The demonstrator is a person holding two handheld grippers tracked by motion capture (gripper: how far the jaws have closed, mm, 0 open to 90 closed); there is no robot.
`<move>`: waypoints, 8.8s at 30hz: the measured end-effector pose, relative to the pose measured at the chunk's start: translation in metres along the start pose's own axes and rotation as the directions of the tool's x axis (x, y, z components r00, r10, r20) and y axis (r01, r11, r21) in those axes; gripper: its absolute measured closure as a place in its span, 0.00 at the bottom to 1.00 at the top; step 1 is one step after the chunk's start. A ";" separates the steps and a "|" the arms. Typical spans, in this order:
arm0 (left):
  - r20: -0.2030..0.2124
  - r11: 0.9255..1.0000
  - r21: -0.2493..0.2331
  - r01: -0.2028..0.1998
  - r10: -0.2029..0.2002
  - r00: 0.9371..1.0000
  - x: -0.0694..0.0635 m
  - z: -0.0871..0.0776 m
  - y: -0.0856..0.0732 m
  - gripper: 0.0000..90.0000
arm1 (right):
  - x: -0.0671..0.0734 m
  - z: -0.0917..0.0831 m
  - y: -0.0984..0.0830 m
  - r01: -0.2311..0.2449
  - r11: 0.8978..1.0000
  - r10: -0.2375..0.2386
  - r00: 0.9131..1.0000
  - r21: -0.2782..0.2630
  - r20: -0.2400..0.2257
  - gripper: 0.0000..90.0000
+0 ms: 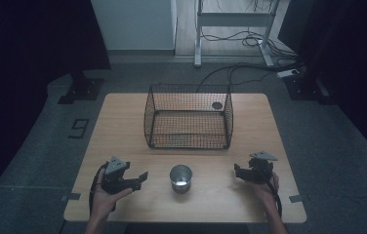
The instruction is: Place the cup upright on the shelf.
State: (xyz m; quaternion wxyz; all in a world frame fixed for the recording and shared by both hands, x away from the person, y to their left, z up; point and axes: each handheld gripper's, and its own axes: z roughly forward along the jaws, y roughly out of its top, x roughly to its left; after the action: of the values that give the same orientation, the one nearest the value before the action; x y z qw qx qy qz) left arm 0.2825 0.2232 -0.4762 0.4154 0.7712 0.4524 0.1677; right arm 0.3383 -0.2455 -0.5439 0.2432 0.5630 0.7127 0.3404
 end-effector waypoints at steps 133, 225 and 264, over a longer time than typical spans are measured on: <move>0.009 1.000 -0.016 -0.003 0.003 1.000 0.001 -0.006 0.002 0.19 | 0.196 -0.017 0.033 0.274 0.945 -0.325 0.837 -0.178 -0.441 0.04; 0.010 1.000 -0.018 0.013 -0.012 1.000 0.005 -0.005 0.001 0.19 | 0.165 -0.055 0.127 0.240 0.918 -0.358 0.842 -0.315 -0.404 0.20; 0.010 0.999 -0.038 0.017 -0.017 1.000 0.007 -0.011 0.003 0.19 | 0.155 -0.038 0.189 0.234 0.926 -0.339 0.861 -0.295 -0.380 0.20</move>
State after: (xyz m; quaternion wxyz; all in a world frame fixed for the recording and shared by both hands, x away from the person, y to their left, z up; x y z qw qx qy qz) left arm 0.2809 0.2332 -0.4682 0.4335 0.7601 0.4536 0.1692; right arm 0.3929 -0.0778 -0.3699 0.1964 0.3288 0.7783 0.4975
